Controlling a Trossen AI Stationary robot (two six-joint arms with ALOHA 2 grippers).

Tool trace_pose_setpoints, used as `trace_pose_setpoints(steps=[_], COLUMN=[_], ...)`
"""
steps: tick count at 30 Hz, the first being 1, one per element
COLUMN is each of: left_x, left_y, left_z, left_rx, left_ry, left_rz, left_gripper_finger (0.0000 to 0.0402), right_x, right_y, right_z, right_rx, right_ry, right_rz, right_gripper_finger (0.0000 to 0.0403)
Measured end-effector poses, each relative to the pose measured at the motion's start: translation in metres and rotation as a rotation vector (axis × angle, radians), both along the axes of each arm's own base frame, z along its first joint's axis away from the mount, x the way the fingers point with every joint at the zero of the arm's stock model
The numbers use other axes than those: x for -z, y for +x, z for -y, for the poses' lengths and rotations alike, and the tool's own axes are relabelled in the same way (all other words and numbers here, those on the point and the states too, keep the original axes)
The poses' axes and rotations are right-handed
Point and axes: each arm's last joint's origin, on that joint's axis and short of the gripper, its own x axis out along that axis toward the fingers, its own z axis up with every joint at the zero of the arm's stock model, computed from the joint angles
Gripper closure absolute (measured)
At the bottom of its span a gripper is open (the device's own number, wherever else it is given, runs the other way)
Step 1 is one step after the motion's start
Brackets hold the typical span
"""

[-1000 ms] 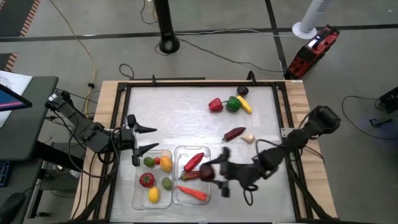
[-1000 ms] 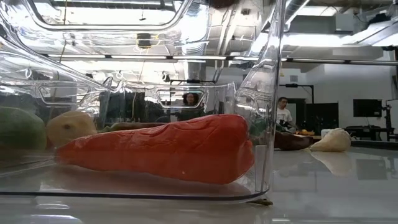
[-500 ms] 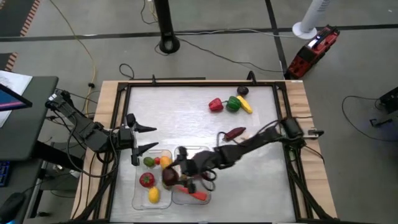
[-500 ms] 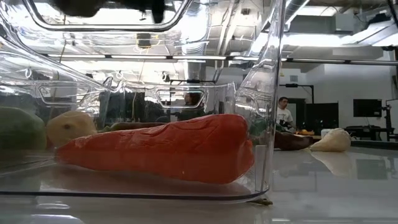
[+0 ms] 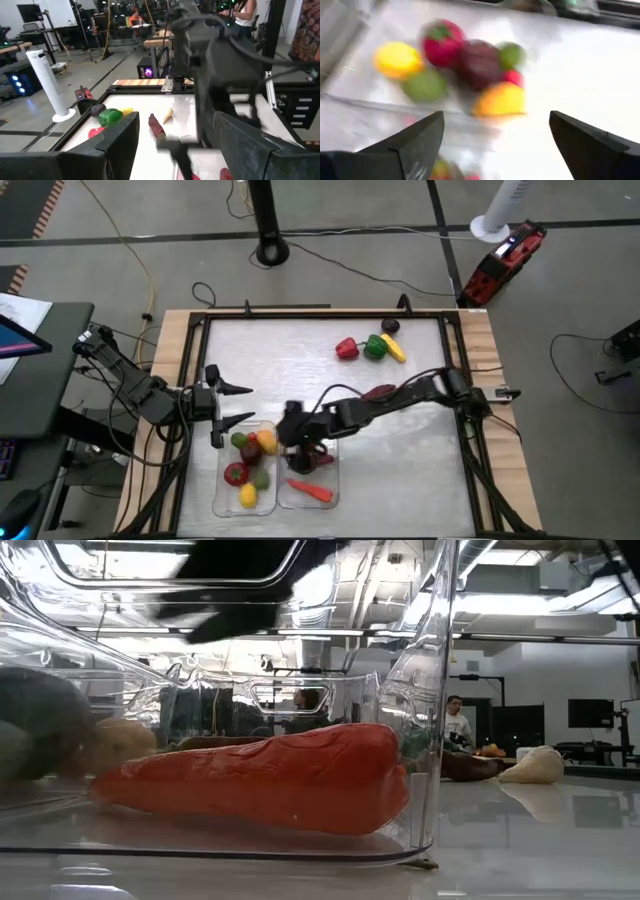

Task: Sort produce into baskets
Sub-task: Put the dark red chili pepper into the right transparent bin

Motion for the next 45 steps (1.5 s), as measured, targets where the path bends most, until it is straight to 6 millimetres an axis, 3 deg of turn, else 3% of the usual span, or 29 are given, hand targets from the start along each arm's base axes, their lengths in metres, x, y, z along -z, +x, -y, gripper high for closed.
trace_pose_setpoints(steps=[6, 10, 16, 20, 30, 35, 45], left_x=[0.000, 0.000, 0.000, 0.001, 0.001, 0.001, 0.001], left_y=[0.000, 0.000, 0.002, 0.003, 0.004, 0.004, 0.004], left_z=[0.000, 0.000, 0.001, 0.002, 0.001, 0.001, 0.001], left_rx=[-0.001, -0.004, -0.005, -0.012, -0.011, -0.011, -0.007], left_ry=[0.000, -0.003, -0.008, 0.010, 0.028, 0.028, 0.044], left_rz=[-0.002, 0.006, 0.005, 0.003, -0.002, -0.002, -0.006], left_gripper_finger=[0.0159, 0.0159, 0.0159, 0.0159, 0.0159, 0.0159, 0.0159], right_x=[-0.030, -0.030, 0.016, 0.046, 0.074, 0.087, 0.089], right_y=[-0.065, -0.114, -0.176, -0.206, -0.229, -0.237, -0.236], right_z=[-0.002, 0.013, 0.056, 0.072, 0.094, 0.108, 0.115], right_rx=[0.165, 0.338, 0.527, 0.536, 0.422, 0.451, 0.363], right_ry=[-0.169, -0.246, -0.166, -0.153, -0.102, -0.103, -0.147], right_rz=[0.051, 0.113, 0.032, -0.068, -0.219, -0.244, -0.232], right_gripper_finger=[0.0044, 0.0053, 0.0063, 0.0065, 0.0083, 0.0100, 0.0118])
